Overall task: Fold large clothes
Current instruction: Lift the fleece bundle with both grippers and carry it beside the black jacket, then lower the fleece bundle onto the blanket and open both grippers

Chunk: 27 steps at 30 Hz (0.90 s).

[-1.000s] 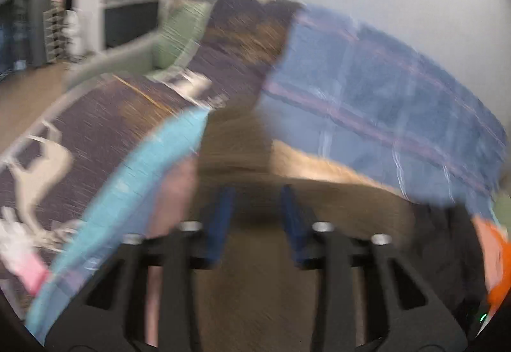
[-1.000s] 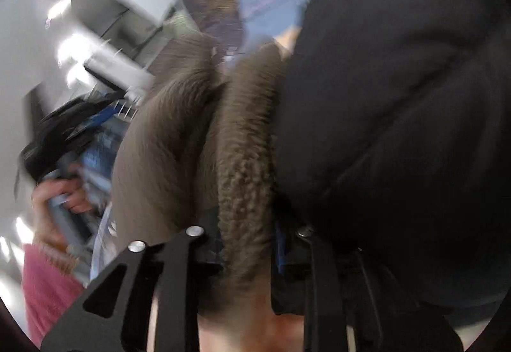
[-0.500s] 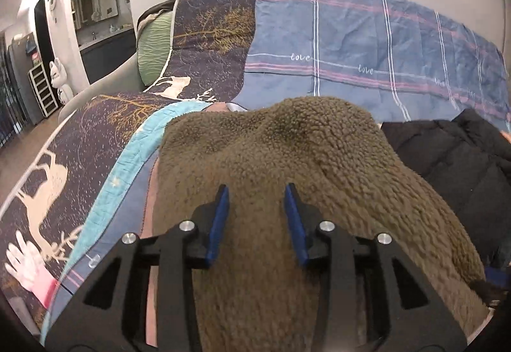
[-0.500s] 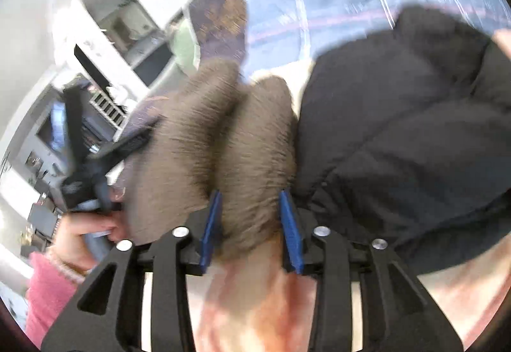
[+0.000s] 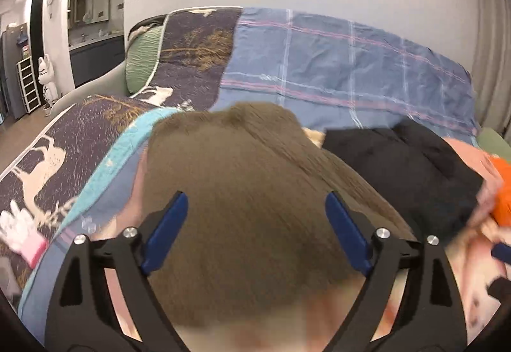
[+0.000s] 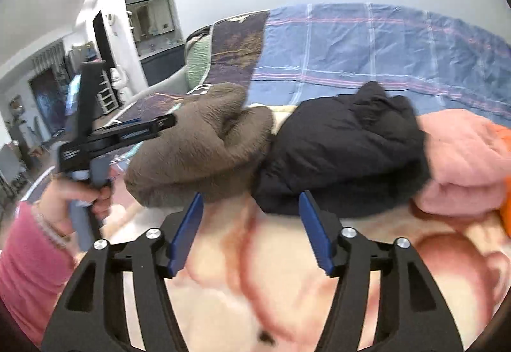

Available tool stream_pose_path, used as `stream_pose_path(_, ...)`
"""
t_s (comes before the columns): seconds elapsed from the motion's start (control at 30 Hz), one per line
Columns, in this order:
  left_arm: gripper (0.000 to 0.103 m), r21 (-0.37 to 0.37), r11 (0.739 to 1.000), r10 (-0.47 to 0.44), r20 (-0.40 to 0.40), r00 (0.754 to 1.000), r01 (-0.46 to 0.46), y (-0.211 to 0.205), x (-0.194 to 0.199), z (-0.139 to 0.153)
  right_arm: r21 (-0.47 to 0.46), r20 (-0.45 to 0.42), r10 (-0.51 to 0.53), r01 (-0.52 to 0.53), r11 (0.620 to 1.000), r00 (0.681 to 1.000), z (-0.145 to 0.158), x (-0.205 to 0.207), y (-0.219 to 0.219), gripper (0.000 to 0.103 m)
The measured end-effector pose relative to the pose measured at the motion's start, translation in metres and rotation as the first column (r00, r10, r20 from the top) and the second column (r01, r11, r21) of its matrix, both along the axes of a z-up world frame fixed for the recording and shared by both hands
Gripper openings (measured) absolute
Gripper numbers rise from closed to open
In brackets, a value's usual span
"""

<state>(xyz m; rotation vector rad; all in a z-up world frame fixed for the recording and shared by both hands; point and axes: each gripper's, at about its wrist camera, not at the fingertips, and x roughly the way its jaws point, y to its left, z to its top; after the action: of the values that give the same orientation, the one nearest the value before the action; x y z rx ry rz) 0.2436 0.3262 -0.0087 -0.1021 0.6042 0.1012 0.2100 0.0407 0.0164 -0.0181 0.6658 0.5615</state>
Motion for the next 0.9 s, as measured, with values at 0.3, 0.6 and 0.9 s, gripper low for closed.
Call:
stream_pose_path(0.3,0.101,0.016,0.993,-0.120,0.041,0.992,0.120,-0.086,-0.110,0.010,-0.075,0.055,-0.117,0.121,0.990,0.992,0.006,-0.066,-0.053,0.097)
stream_pose_path(0.6,0.101,0.039,0.996,-0.083,0.091,0.992,0.080,-0.139,-0.191,0.046,-0.022,0.160,-0.257,0.264,0.964,0.953,0.039,-0.134,-0.105,0.102)
stream_pose_path(0.9,0.101,0.104,0.994,-0.041,0.164,0.986,0.024,-0.197,-0.261,0.059,0.065,0.156,-0.407,0.402,0.913,0.900,0.048,-0.184,-0.164,0.102)
